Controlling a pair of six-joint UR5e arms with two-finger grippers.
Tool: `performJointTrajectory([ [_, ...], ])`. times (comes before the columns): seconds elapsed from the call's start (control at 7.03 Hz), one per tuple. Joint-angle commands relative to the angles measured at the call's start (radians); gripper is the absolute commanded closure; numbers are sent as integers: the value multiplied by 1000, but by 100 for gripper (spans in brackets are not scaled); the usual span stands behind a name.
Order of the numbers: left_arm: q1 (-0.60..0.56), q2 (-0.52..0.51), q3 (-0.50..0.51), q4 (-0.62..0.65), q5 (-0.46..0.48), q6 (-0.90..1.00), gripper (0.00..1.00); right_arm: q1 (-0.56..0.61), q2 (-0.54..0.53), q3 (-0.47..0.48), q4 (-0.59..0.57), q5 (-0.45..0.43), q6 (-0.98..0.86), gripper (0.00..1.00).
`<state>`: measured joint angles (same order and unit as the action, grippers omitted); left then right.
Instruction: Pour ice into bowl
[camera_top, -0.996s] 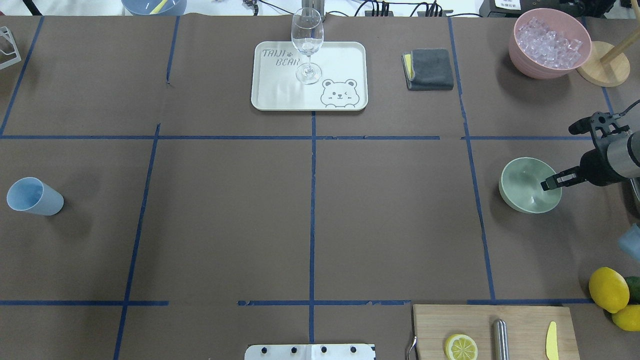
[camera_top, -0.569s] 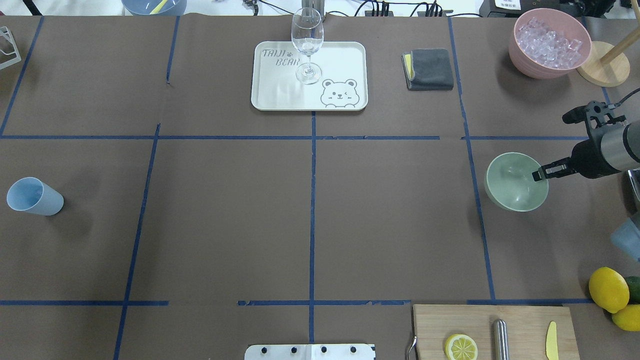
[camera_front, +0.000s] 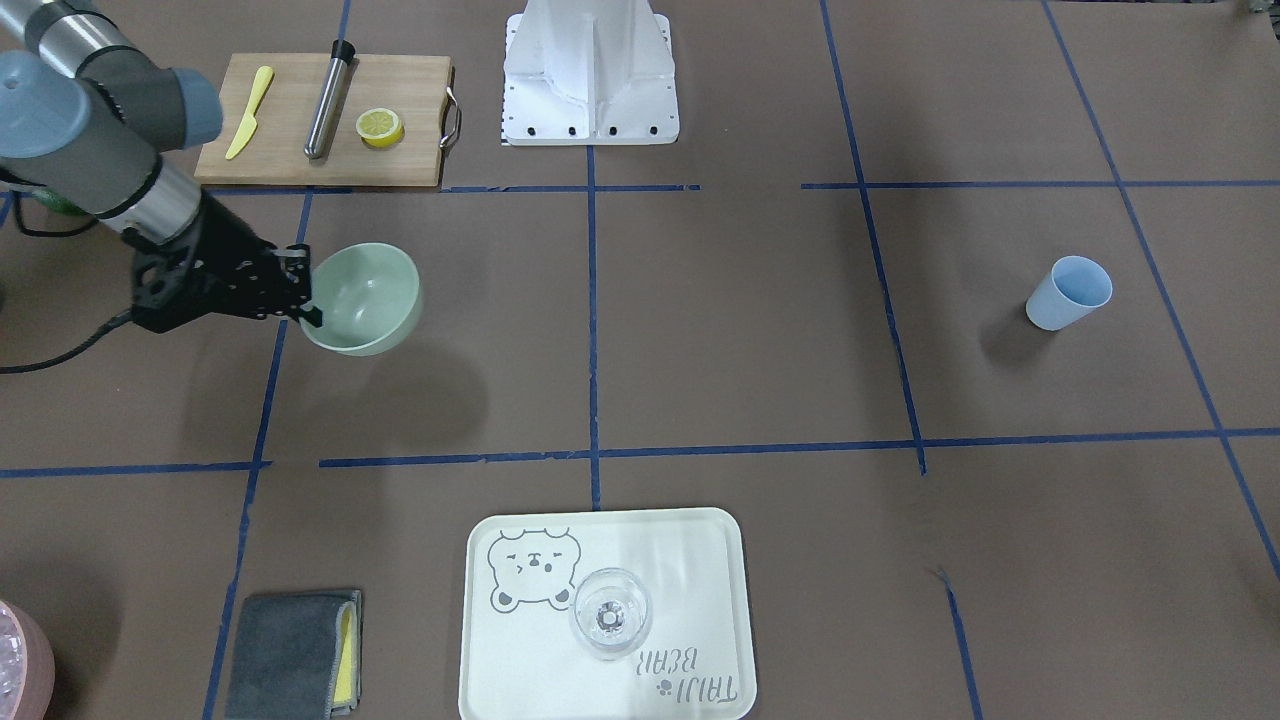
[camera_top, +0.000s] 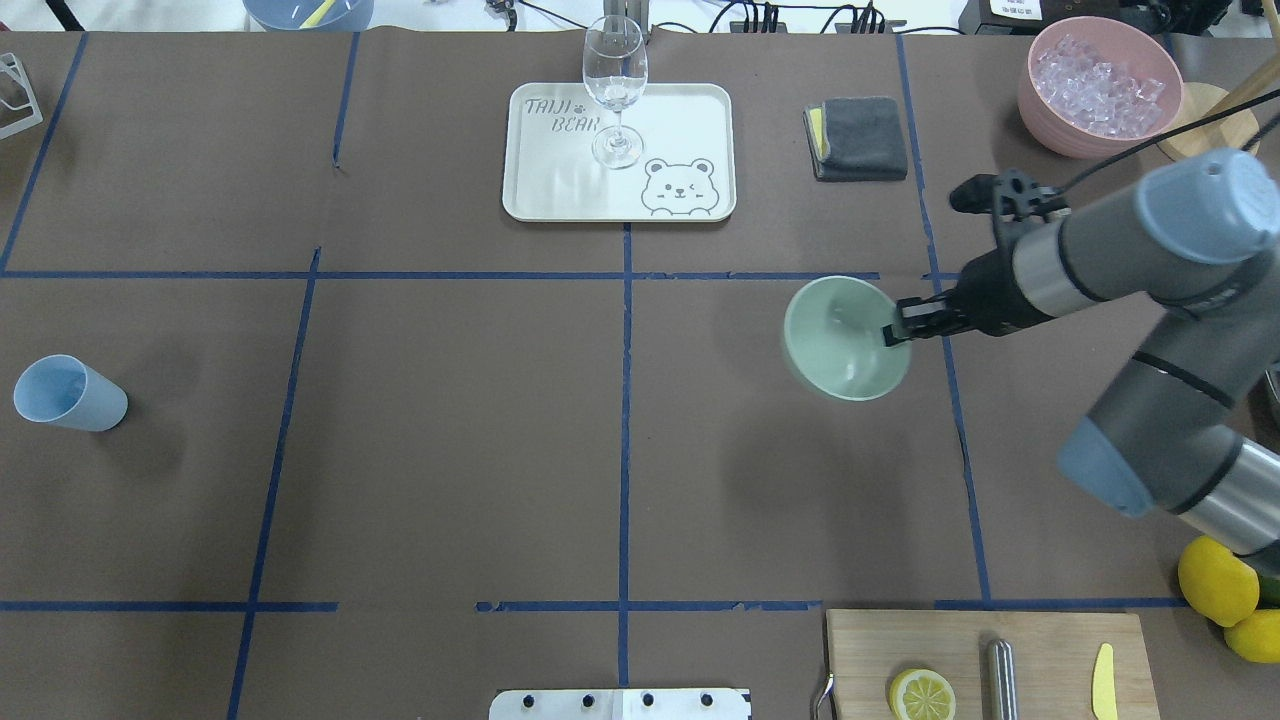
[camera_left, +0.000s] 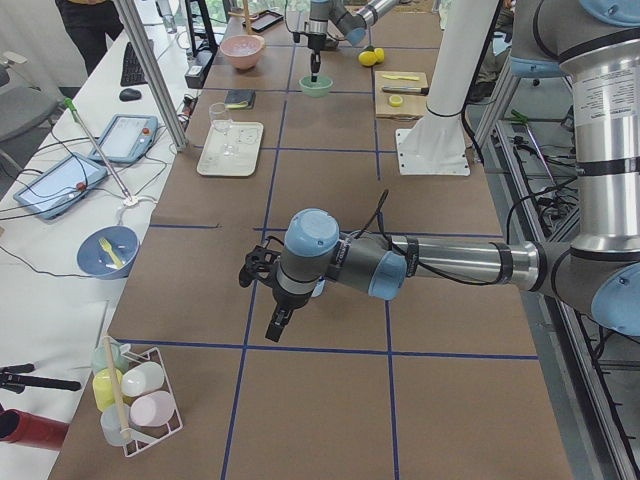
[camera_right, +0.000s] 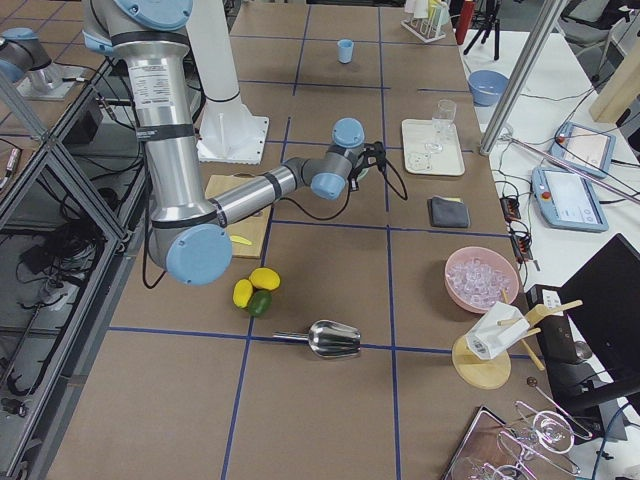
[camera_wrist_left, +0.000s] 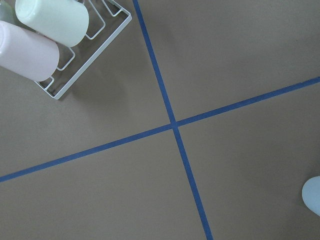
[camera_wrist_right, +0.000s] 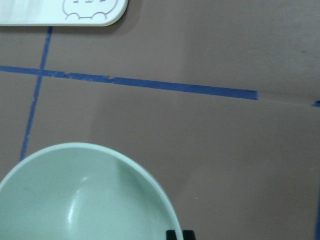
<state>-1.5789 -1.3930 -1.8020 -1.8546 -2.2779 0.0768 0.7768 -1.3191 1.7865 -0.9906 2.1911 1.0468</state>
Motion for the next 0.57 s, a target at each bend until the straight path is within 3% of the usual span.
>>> performJointTrajectory([
  [0.0, -1, 0, 1, 0, -2, 0, 0, -138, 246, -7, -261, -121, 87, 100],
  [0.28, -1, -1, -3, 0, -2, 0, 0, -226, 436, -83, -406, -224, 158, 100],
  [0.43, -1, -1, -2, 0, -2, 0, 0, -260, 536, -204, -405, -258, 188, 100],
])
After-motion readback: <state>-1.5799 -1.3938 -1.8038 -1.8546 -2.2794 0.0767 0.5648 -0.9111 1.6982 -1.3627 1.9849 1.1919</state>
